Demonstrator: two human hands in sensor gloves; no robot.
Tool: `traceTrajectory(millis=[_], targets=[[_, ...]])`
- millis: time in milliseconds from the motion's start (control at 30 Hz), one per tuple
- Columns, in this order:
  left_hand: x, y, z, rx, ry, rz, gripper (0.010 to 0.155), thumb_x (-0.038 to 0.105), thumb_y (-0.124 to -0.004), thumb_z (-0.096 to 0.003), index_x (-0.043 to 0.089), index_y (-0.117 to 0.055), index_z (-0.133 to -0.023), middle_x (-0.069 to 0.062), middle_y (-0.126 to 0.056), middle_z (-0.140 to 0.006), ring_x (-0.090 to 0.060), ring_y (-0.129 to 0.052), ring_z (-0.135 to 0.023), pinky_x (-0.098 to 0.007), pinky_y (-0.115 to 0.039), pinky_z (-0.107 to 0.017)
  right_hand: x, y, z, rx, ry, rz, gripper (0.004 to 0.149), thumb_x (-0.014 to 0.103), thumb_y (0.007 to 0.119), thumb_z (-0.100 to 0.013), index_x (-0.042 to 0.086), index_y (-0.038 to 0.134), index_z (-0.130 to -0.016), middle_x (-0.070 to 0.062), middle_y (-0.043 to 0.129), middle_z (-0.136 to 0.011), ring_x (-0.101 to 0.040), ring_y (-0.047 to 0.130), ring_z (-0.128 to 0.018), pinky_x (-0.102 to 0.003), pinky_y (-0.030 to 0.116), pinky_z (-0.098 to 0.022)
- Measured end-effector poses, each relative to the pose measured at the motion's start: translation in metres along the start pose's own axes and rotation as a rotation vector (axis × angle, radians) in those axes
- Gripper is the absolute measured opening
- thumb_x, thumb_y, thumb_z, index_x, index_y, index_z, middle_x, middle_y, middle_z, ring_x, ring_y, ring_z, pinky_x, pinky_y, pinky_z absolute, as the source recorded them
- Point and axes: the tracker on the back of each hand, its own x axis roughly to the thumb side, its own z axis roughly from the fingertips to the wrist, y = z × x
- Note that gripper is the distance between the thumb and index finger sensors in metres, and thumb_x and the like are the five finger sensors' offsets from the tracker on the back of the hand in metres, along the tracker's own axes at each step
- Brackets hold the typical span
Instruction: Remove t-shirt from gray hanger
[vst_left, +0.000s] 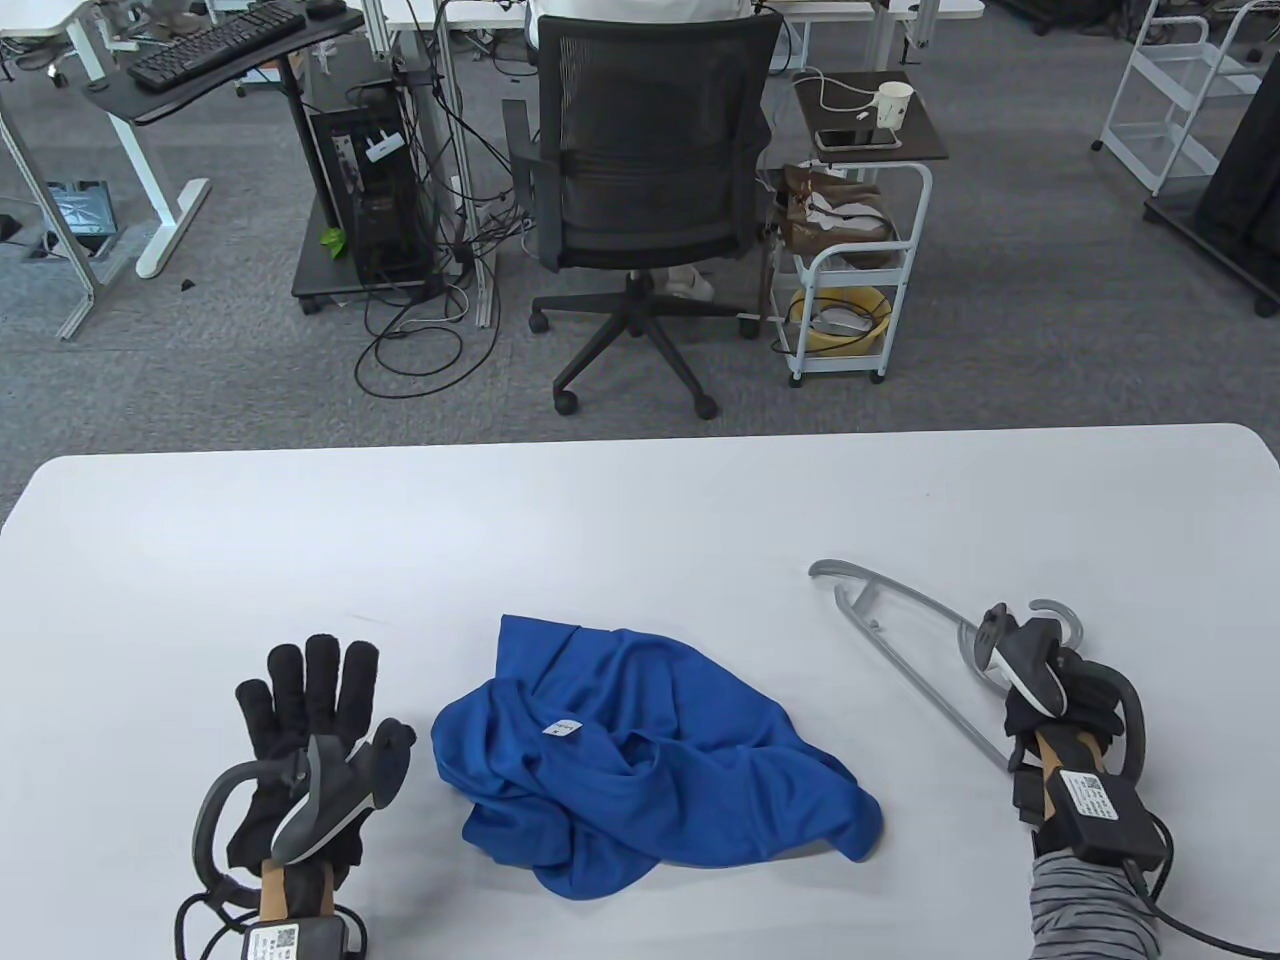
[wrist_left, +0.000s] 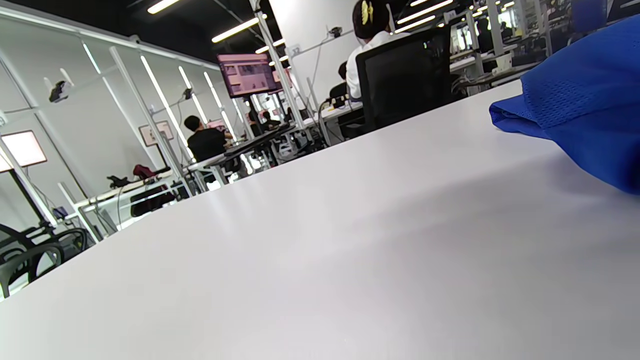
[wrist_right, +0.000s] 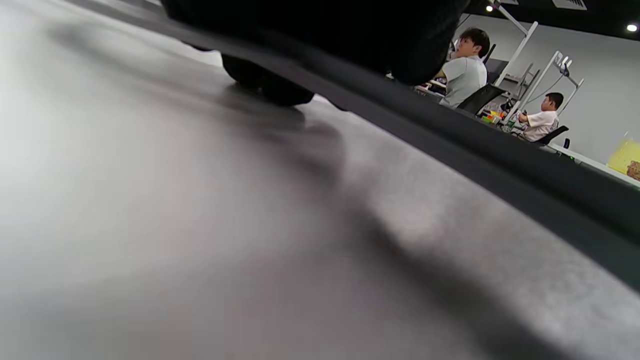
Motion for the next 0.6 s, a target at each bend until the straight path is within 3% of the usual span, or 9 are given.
traceTrajectory(millis=[267,467,600], targets=[[0.0,-0.001,-0.001,-0.002,-0.005,0.0,0.085,0.064,-0.033,-0.05,0.026,0.004,-0.116,-0.013,-0.002,-0.127,-0.046,-0.006,-0.117,-0.064,-0.013,-0.084,-0.005,-0.007,0.006,0.02,0.007,0.016,0.049,0.04,0.062,-0.055,0.028,0.063,-0.102,0.001,0.075,-0.099,-0.025,0.077,-0.095,-0.041,0.065,-0.08],[0.001,-0.001,0.0,0.007,-0.013,0.009,0.085,0.064,-0.033,-0.0499,0.026,0.004,-0.116,-0.013,-0.002,-0.127,-0.046,-0.005,-0.117,-0.064,-0.012,-0.084,-0.01,-0.032,0.018,-0.048,-0.03,0.0,0.052,0.043,0.058,-0.056,0.028,0.056,-0.106,0.0,0.07,-0.105,-0.027,0.072,-0.1,-0.044,0.062,-0.082],[0.003,0.001,0.001,0.019,-0.021,0.008,0.085,0.064,-0.033,-0.05,0.026,0.004,-0.116,-0.013,-0.002,-0.127,-0.046,-0.005,-0.117,-0.064,-0.012,-0.084,-0.012,-0.05,0.035,-0.17,-0.101,-0.036,0.057,0.046,0.056,-0.056,0.028,0.048,-0.11,-0.001,0.064,-0.11,-0.028,0.066,-0.105,-0.046,0.057,-0.086]])
